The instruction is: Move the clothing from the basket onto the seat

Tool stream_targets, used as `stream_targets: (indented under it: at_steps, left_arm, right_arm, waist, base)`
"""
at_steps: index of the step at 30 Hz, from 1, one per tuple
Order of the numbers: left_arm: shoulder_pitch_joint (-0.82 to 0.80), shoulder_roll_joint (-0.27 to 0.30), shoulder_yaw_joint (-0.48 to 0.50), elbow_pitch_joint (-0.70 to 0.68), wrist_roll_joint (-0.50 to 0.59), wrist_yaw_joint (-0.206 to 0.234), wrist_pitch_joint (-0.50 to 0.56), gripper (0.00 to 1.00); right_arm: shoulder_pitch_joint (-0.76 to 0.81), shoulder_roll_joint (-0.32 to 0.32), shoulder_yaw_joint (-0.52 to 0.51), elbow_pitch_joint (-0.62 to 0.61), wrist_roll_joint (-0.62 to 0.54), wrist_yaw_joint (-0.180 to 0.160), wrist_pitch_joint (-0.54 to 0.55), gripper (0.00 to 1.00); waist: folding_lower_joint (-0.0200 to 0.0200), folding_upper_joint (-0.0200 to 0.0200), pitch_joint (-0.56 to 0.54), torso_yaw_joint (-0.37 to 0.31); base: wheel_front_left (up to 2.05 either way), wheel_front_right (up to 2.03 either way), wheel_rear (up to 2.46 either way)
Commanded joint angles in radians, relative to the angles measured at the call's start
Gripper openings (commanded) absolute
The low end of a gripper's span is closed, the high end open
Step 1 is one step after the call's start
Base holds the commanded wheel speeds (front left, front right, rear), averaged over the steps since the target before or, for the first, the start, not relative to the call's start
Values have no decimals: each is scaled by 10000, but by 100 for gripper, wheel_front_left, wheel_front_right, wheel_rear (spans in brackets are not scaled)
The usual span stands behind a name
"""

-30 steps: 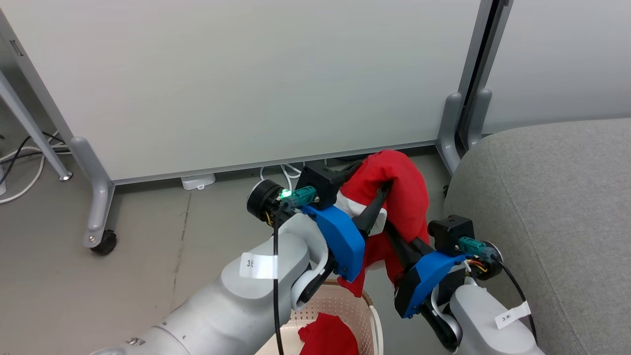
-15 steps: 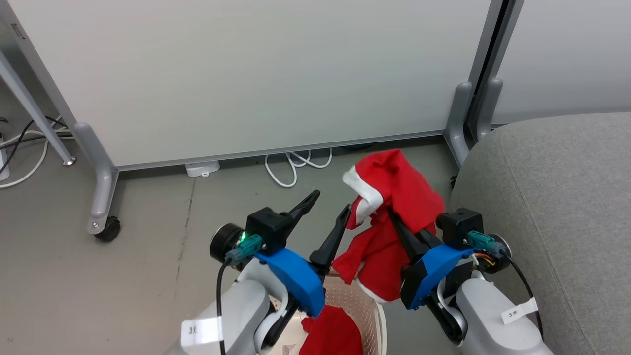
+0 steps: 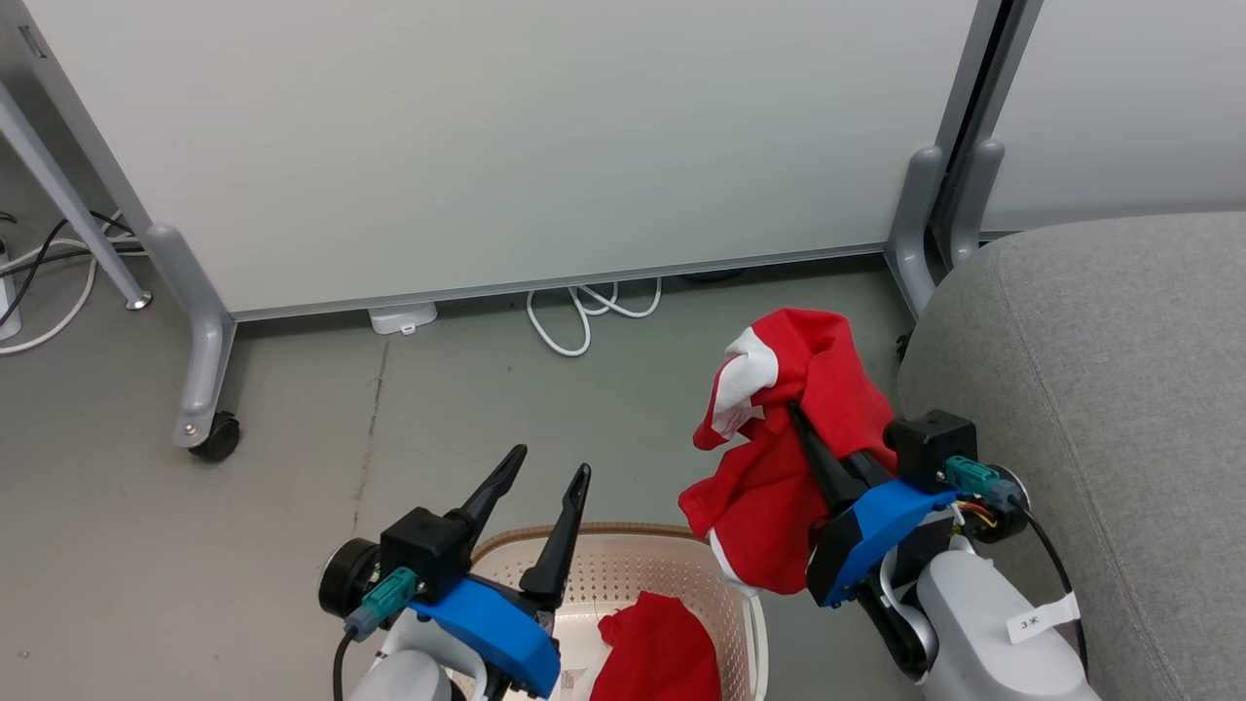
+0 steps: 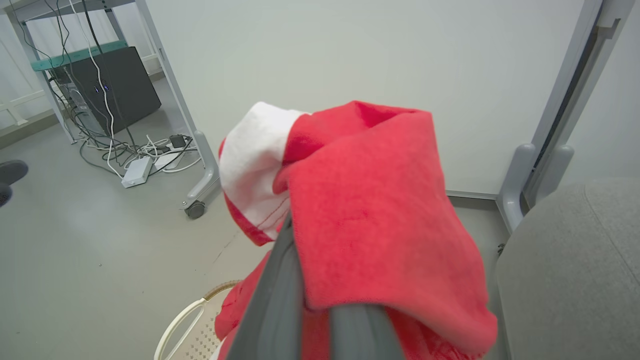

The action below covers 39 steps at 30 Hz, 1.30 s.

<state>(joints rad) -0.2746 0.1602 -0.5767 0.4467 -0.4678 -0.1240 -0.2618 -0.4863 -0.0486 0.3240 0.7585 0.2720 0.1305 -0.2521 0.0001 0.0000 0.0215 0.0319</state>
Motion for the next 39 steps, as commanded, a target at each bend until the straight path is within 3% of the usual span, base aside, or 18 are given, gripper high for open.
stream_targets:
  at_steps: [1, 8, 25, 39]
  left_arm:
    - [306, -55, 367, -206, 284, -59, -47, 100]
    - [869, -283, 1082, -370, 866, -60, -47, 100]
    - [1142, -278, 996, -435, 890, -69, -47, 100]
    - [1092, -240, 1047, -557, 979, -70, -46, 100]
  right_arm:
    - [143, -33, -71, -89, -100, 5, 29, 0]
    - [288, -33, -156, -174, -73, 5, 89, 0]
    - [632, -35, -354, -411, -223, 5, 213, 0]
    - [649, -33, -615, -648, -312, 5, 304, 0]
  waist:
    - [-1, 0, -13, 17]
    - [-1, 0, -139, 28]
    - [-1, 0, -241, -81]
    - [-1, 0, -69, -1328]
  base:
    - [0, 0, 0]
    - [0, 0, 0]
    - [0, 0, 0]
    - [0, 0, 0]
